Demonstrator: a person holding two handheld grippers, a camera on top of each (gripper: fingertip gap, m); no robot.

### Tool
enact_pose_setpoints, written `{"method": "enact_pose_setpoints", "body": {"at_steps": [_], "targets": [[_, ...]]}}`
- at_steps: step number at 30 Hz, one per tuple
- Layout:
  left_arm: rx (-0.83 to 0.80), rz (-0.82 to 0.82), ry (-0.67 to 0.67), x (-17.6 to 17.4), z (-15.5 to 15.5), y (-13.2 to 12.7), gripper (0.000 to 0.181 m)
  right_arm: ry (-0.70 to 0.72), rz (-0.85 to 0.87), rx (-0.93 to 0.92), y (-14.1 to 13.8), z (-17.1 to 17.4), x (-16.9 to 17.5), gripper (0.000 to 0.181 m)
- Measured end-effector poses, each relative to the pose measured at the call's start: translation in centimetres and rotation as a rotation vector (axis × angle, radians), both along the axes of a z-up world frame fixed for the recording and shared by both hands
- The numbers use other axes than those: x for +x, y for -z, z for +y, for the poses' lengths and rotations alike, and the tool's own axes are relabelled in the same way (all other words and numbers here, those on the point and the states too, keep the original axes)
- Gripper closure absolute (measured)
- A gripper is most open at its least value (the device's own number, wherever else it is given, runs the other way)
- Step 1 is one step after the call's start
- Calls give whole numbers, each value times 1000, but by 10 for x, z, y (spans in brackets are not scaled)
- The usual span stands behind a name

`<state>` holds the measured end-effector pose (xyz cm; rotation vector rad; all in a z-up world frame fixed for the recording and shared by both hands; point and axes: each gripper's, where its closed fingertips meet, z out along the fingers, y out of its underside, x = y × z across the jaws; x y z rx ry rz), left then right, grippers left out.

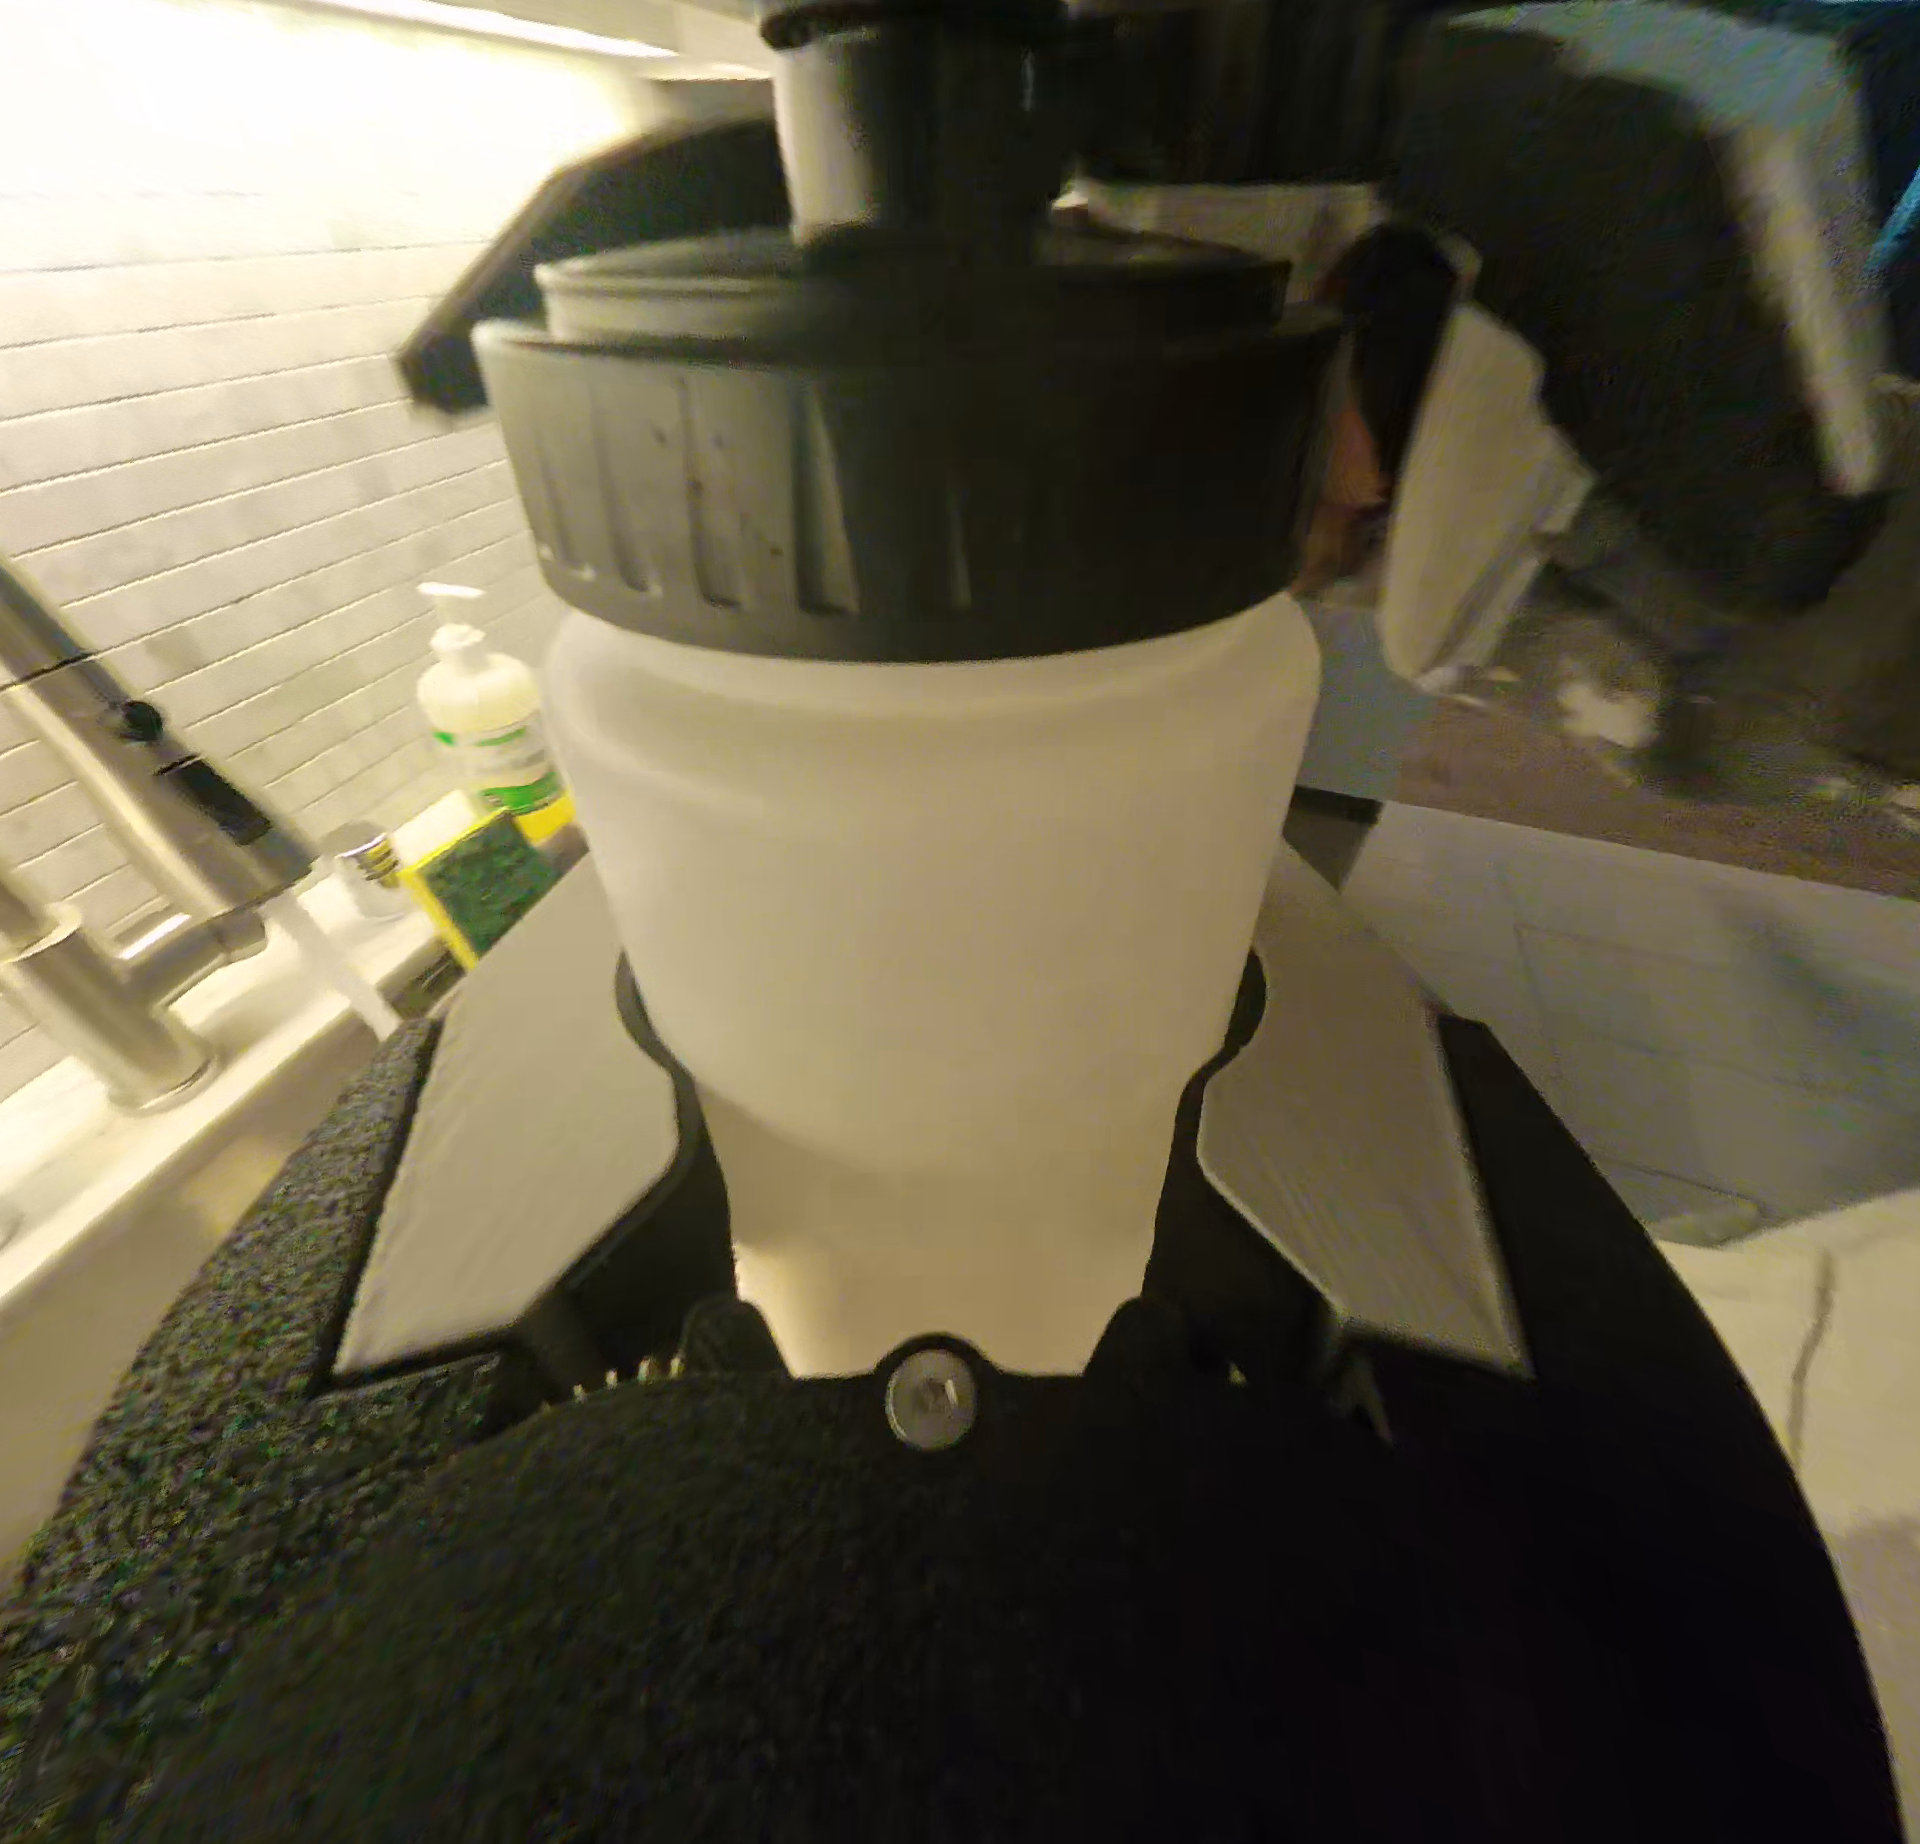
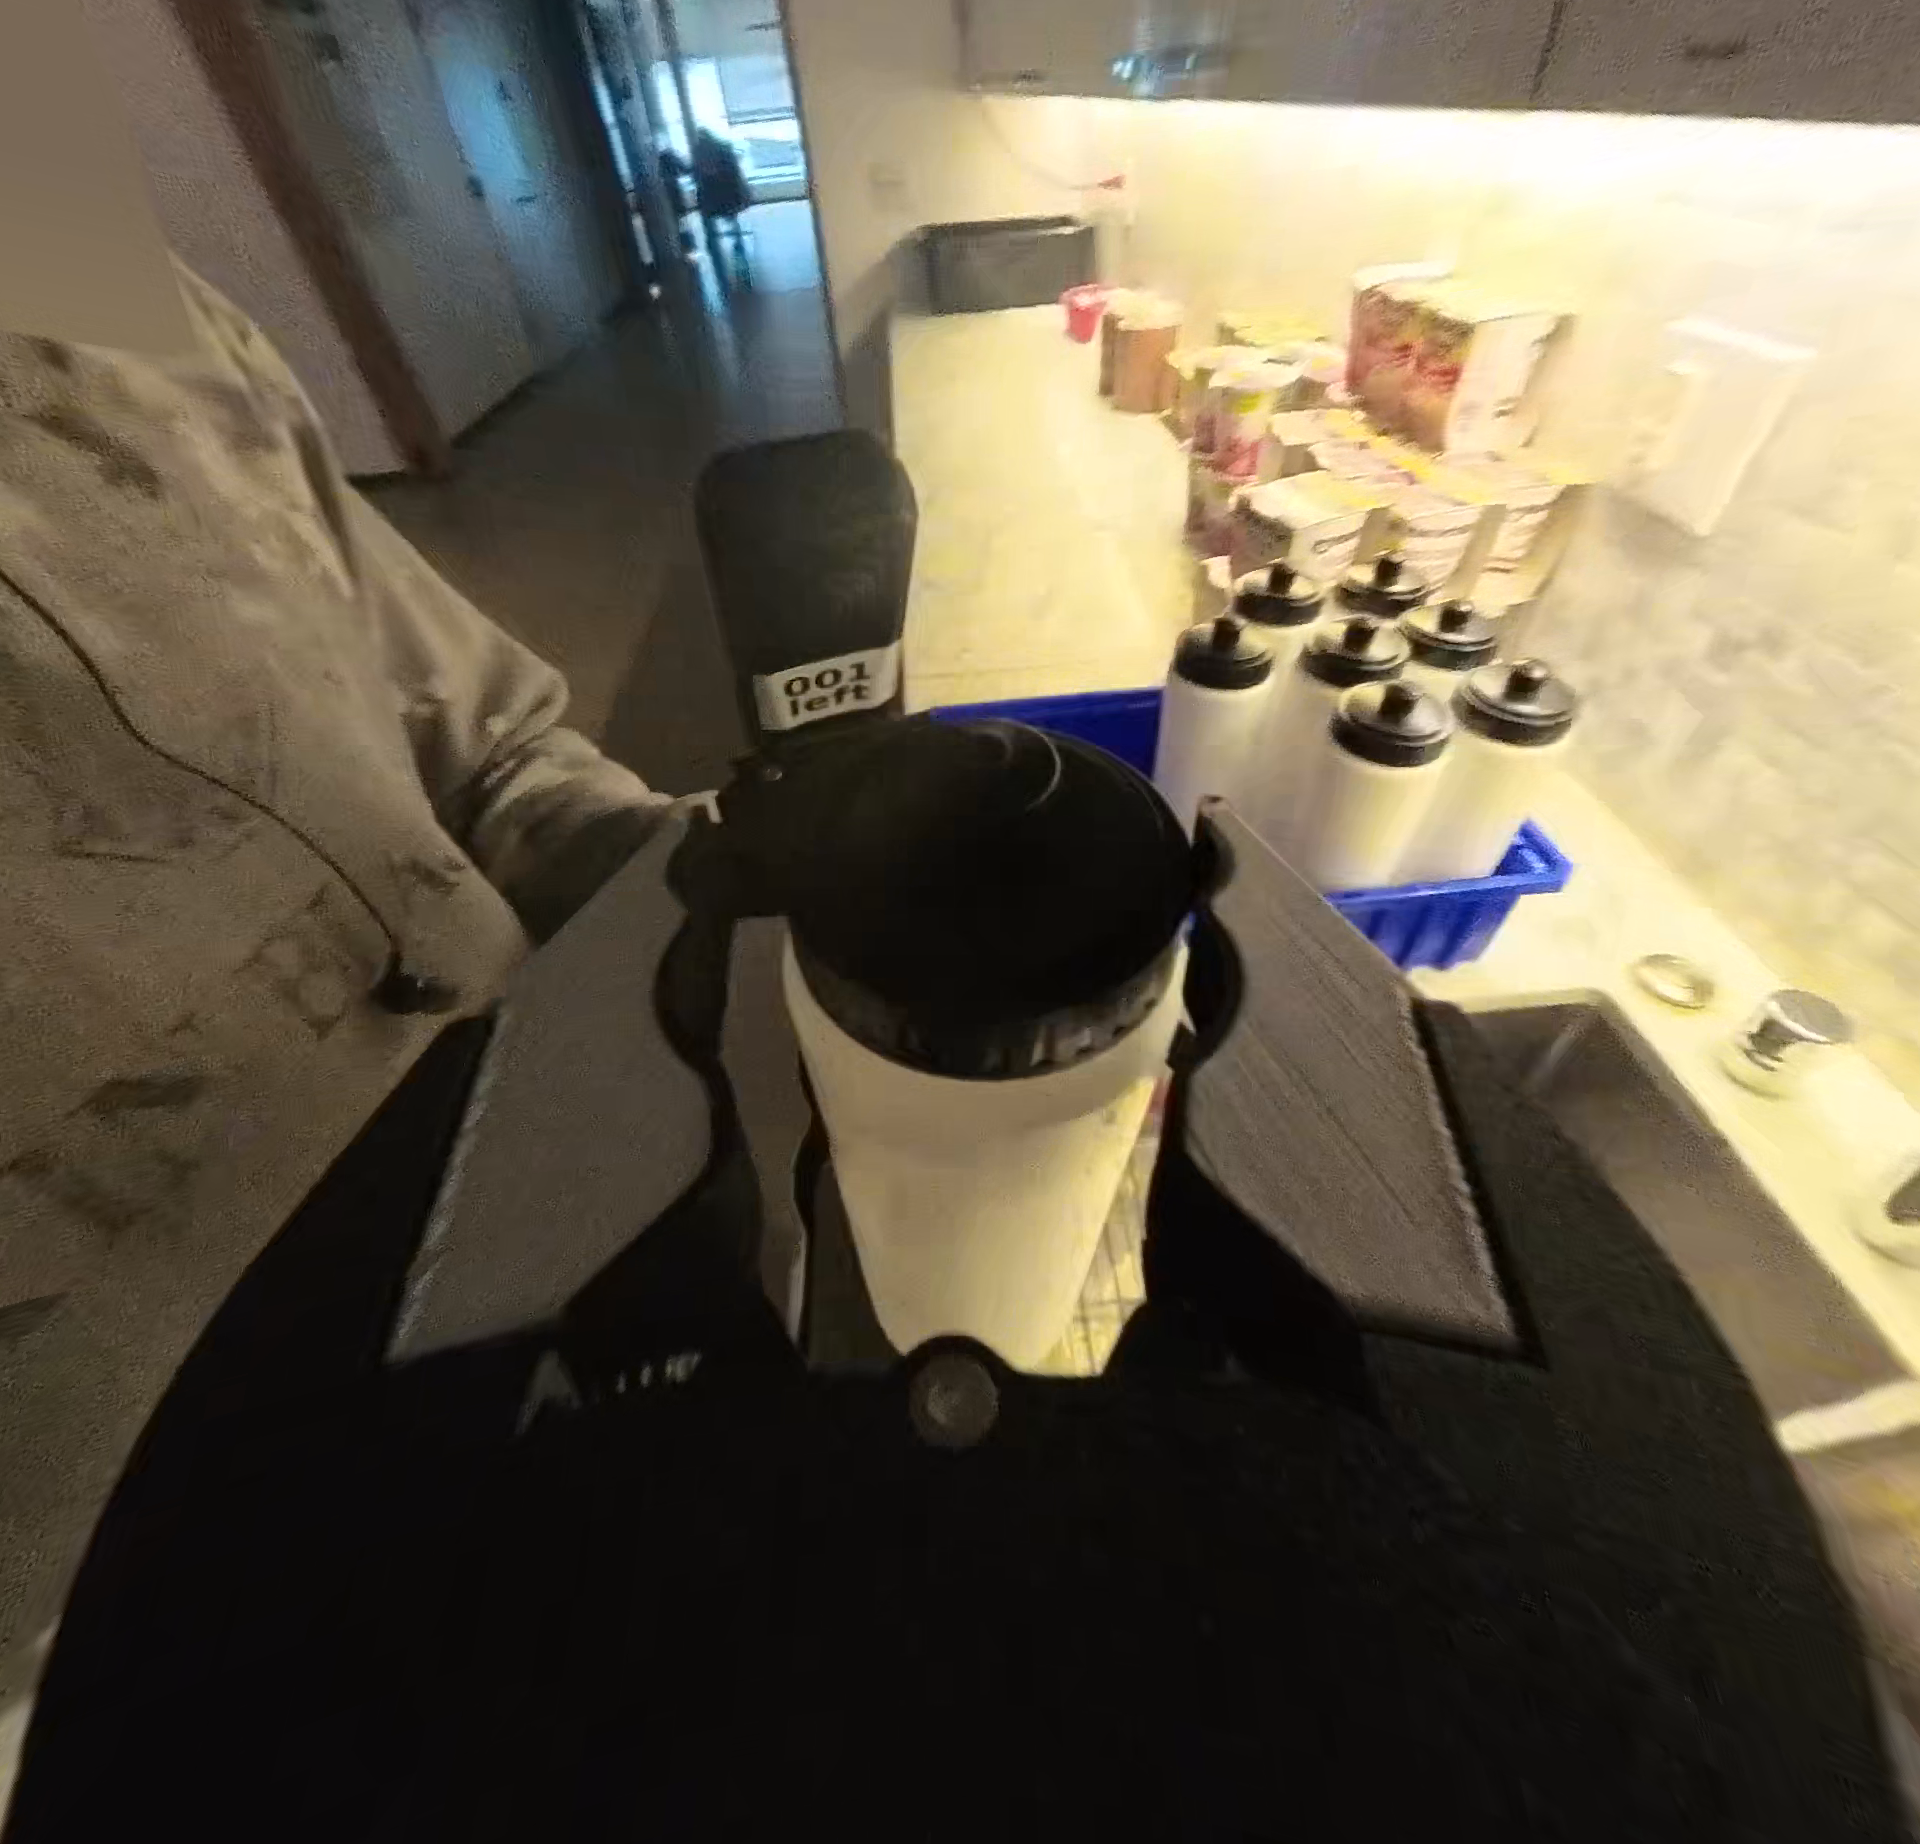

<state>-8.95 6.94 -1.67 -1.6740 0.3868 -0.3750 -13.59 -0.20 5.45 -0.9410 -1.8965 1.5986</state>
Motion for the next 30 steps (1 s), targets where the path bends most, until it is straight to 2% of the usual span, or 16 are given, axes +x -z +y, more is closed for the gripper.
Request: {"method": "enact_pose_setpoints", "body": {"at_steps": [2,4,6,10,12,13,14,19,20,21,23,25,29,30], "targets": [[2,-4,41,9,-5,-3,78,4,9,-12,1,-4,-6,103],[-3,-27,13,6,-5,-5,78,106,43,-52,-3,0,-13,103],[-13,0,-70,-4,-1,-1,79,286,57,-24,2,9,-21,102],[-10,64,-236,-25,9,12,79,778,65,-22,13,33,-29,99],[6,72,-252,-24,11,14,76,899,90,35,16,37,-26,97],[3,57,-235,-22,11,14,77,878,95,88,17,35,-26,96],[-1,30,-213,-19,9,13,78,796,108,120,17,29,-26,93],[2,34,-40,3,-2,10,79,176,34,140,17,0,-1,86],[1,31,-15,8,-3,9,78,116,14,110,16,-3,2,91],[7,26,5,12,-5,8,79,91,1,102,15,-1,3,103],[7,11,12,15,-4,6,79,96,-8,55,15,1,2,103],[-7,-16,-40,8,0,7,79,261,21,26,16,10,-8,103],[-41,73,-275,-19,18,24,77,795,44,5,29,43,-19,102],[-31,102,-311,-22,20,26,79,877,76,16,30,46,-17,102]]}}
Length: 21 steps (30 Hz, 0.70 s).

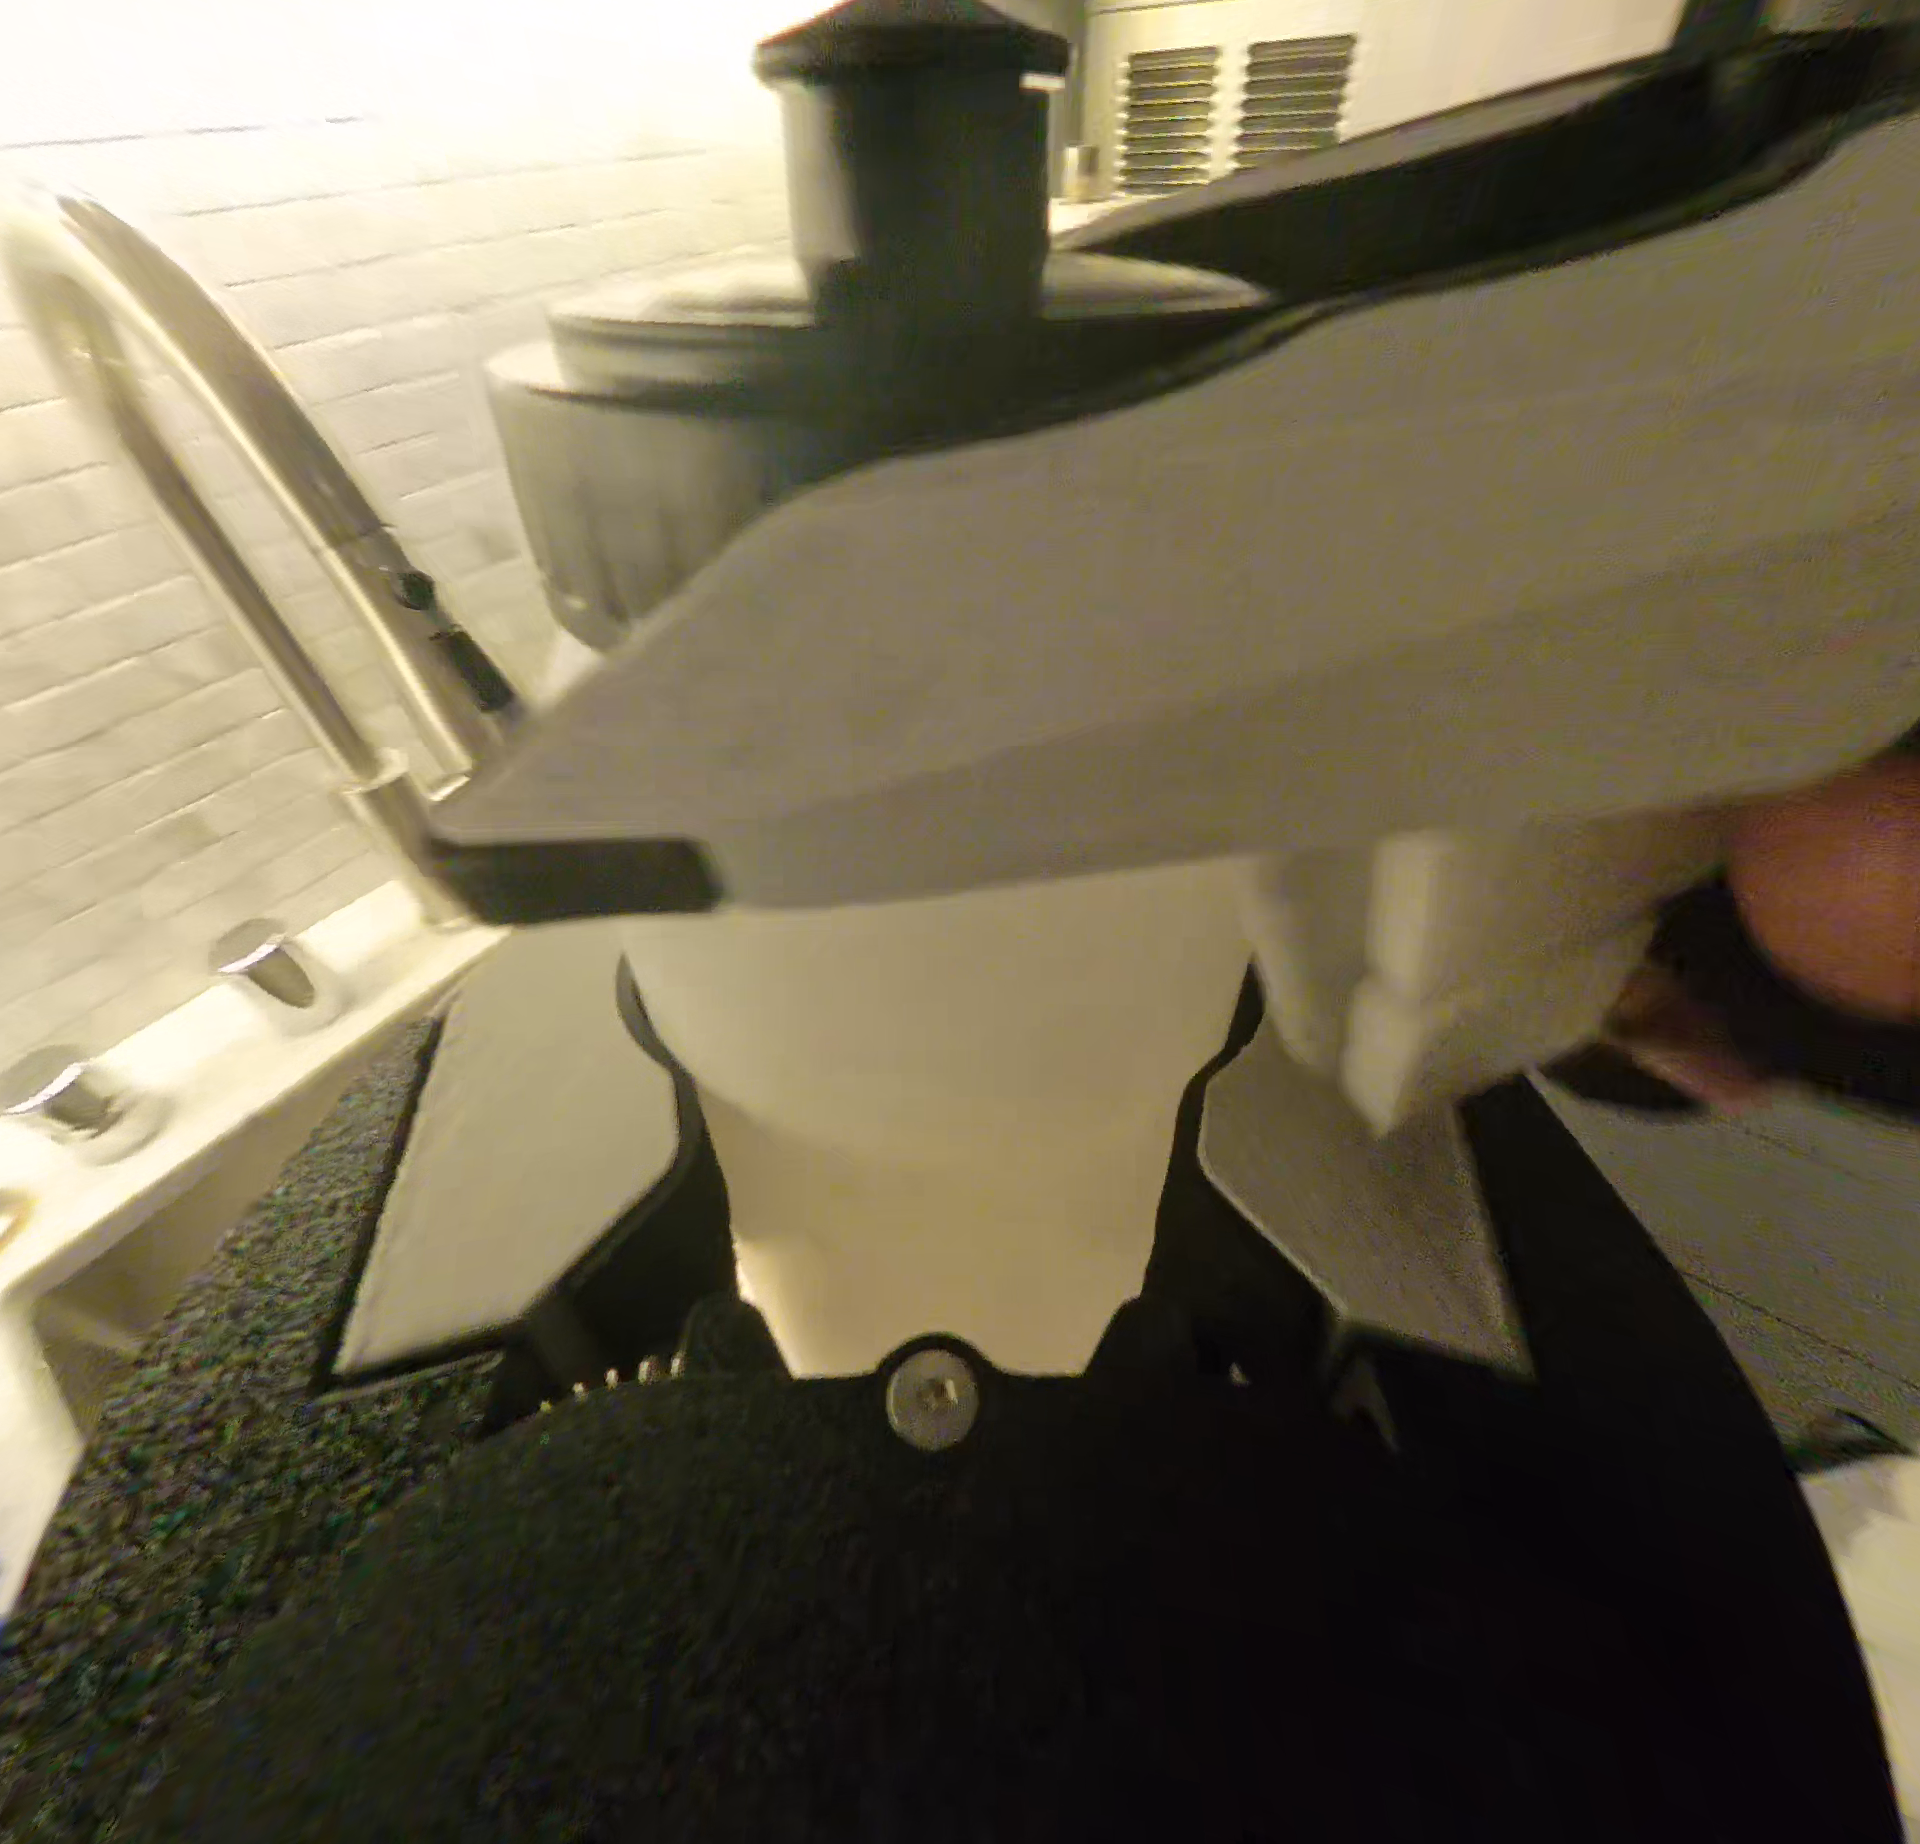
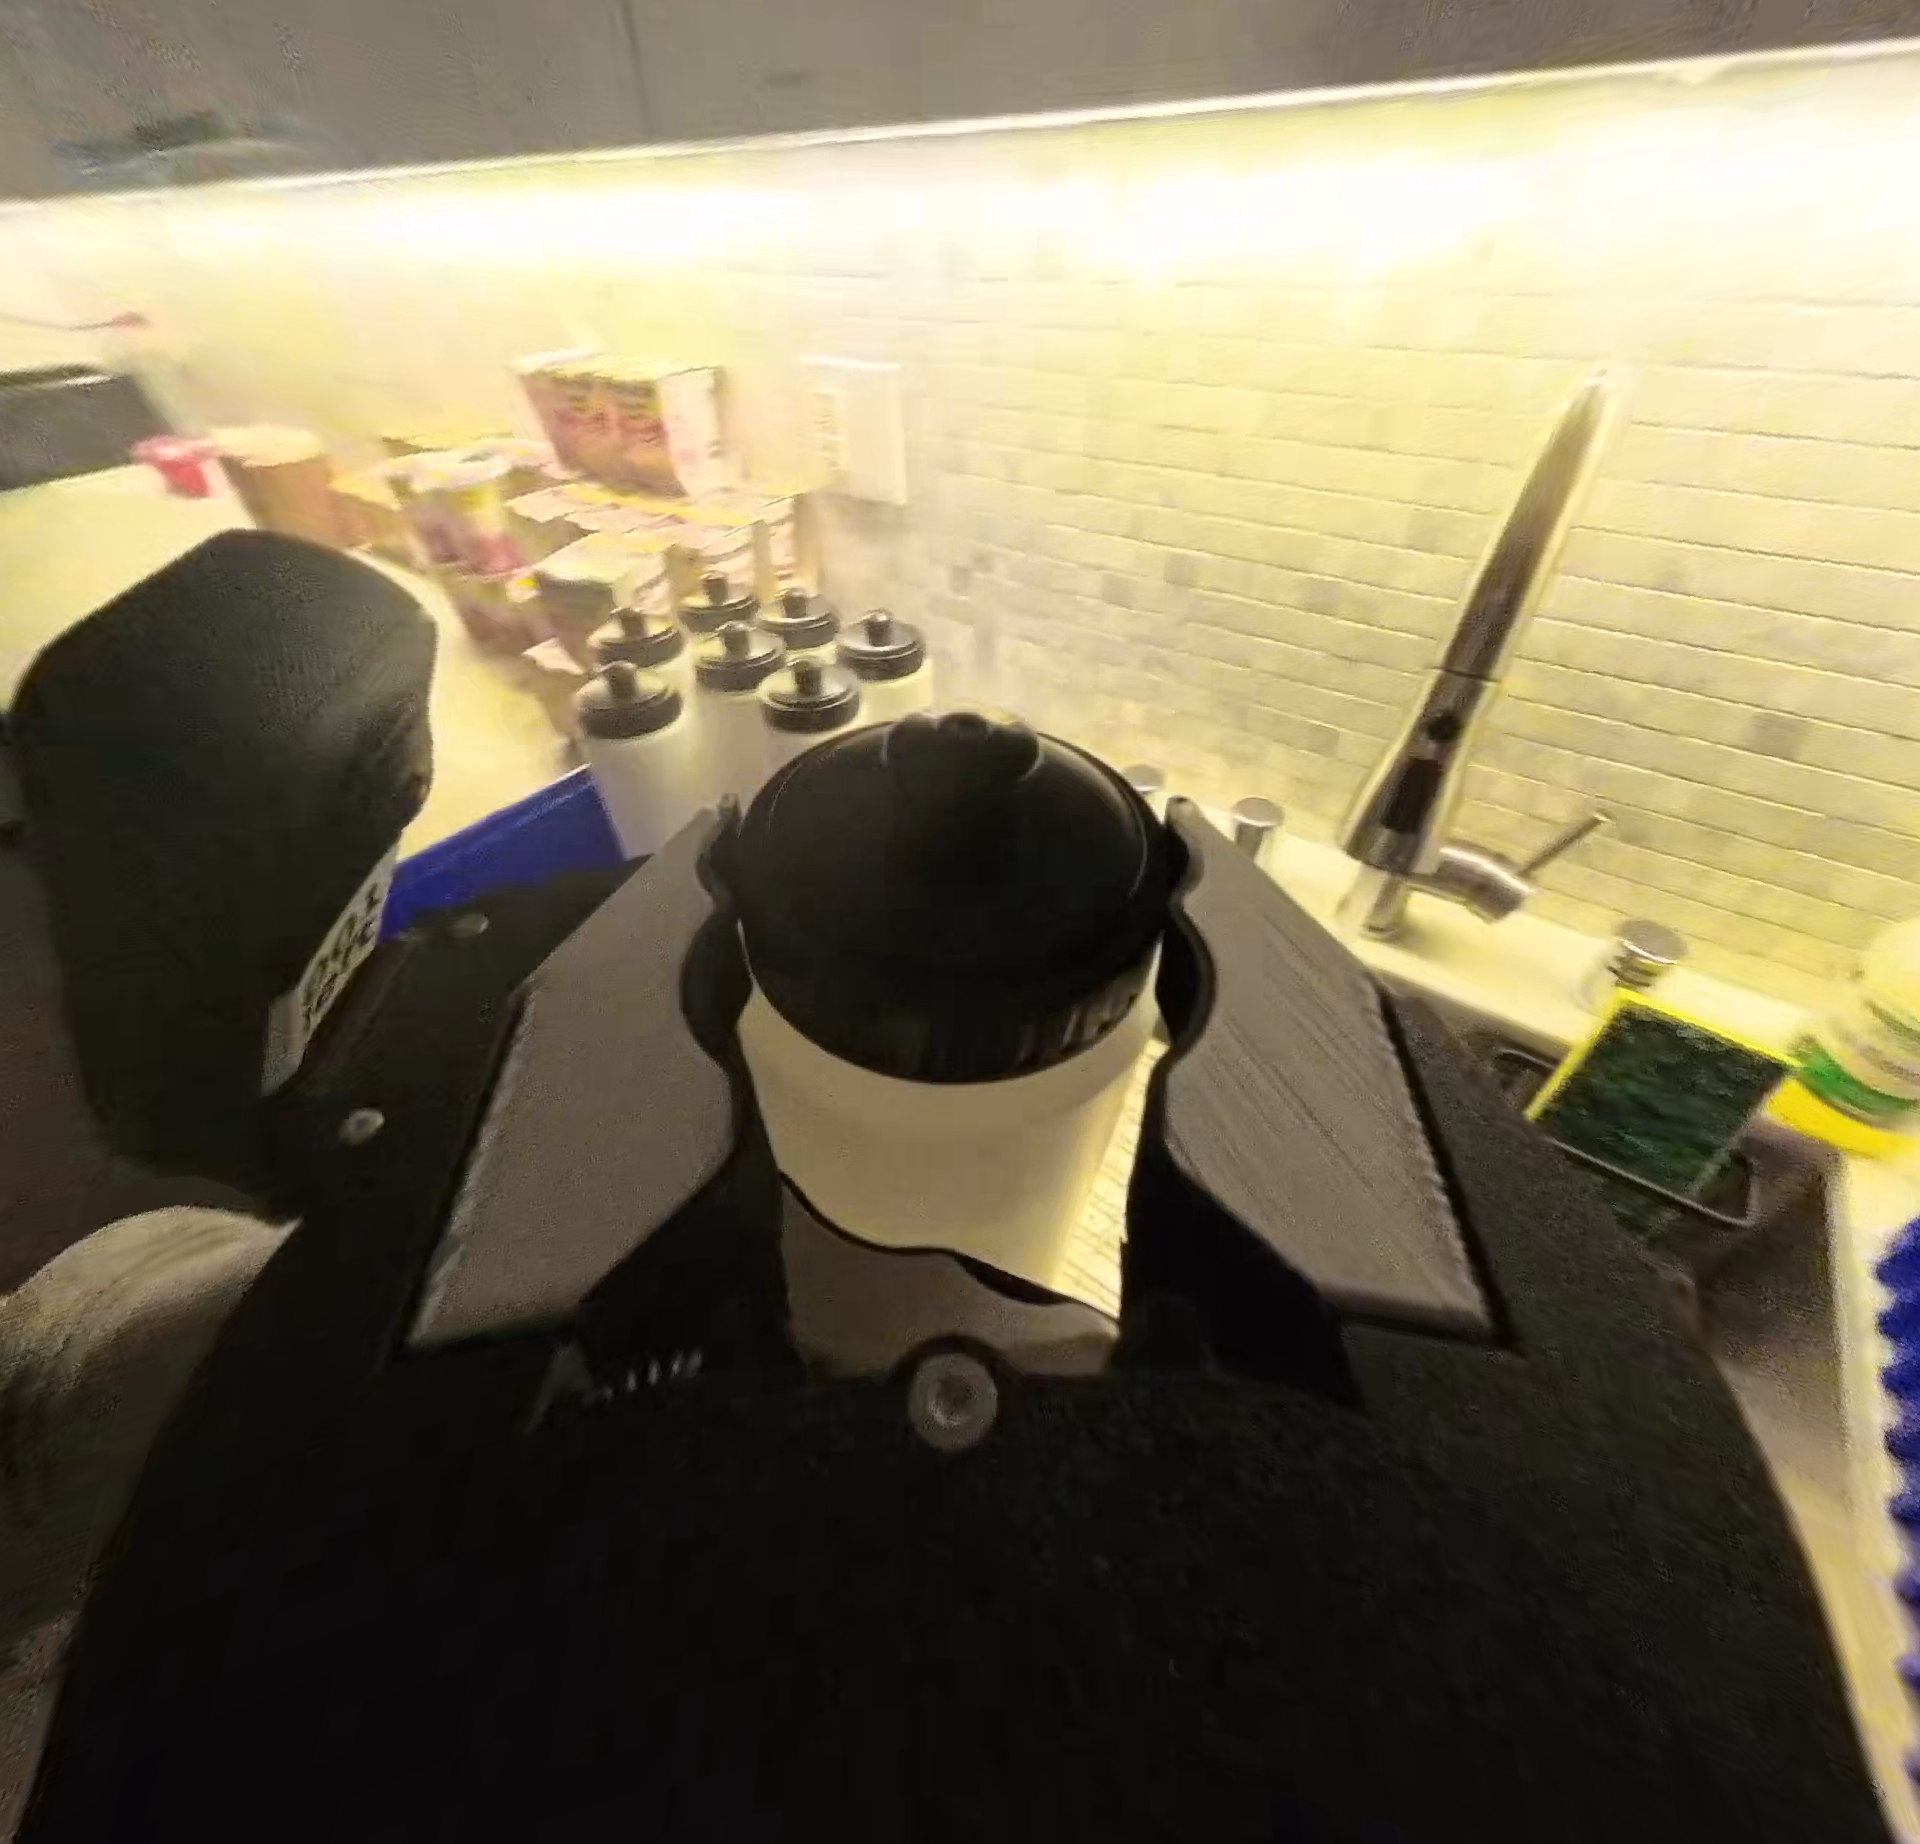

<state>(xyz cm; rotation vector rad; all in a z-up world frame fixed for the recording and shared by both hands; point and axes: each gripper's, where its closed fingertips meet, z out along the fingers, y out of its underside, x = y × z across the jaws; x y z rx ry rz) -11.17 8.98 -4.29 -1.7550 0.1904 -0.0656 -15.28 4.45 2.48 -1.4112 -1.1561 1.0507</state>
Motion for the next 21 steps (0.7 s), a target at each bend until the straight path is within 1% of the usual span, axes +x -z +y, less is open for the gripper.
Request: {"method": "enact_pose_setpoints", "body": {"at_steps": [1,2,3,4,5,7,9,10,11,12,13,14,15,17,18,20,21], "targets": [[6,14,-11,0,2,1,78,56,9,2,1,4,2,102],[3,7,3,2,4,3,77,69,2,0,3,7,3,102],[1,-23,34,6,5,3,77,33,-19,10,4,8,3,100],[1,-58,69,10,6,2,76,-45,-30,33,2,6,4,98],[3,-80,124,17,6,0,77,-155,-28,49,-2,1,7,90],[11,-87,245,32,6,-2,79,-366,-75,65,-1,-1,17,86],[22,-71,369,51,5,-6,79,-594,-108,36,1,-8,33,93],[23,-70,418,60,5,-8,79,-659,-112,14,1,-8,39,97],[24,-80,452,67,7,-10,79,-678,-98,14,-2,-4,43,100],[21,-92,465,72,11,-11,79,-660,-66,10,-5,2,44,101],[18,-98,453,73,18,-12,79,-607,-34,-10,-8,12,44,101],[8,-98,406,71,28,-11,79,-499,-12,-17,-7,27,41,101],[-13,-91,323,65,42,-7,78,-353,-4,-19,-4,46,39,101],[-35,-6,131,52,69,5,79,-45,-1,-29,8,80,42,101],[-30,45,62,48,80,9,77,61,19,-28,10,93,47,101],[-9,68,7,50,100,12,79,195,41,-22,11,117,55,101],[-11,41,17,56,111,12,78,231,39,-25,10,129,59,101]]}}
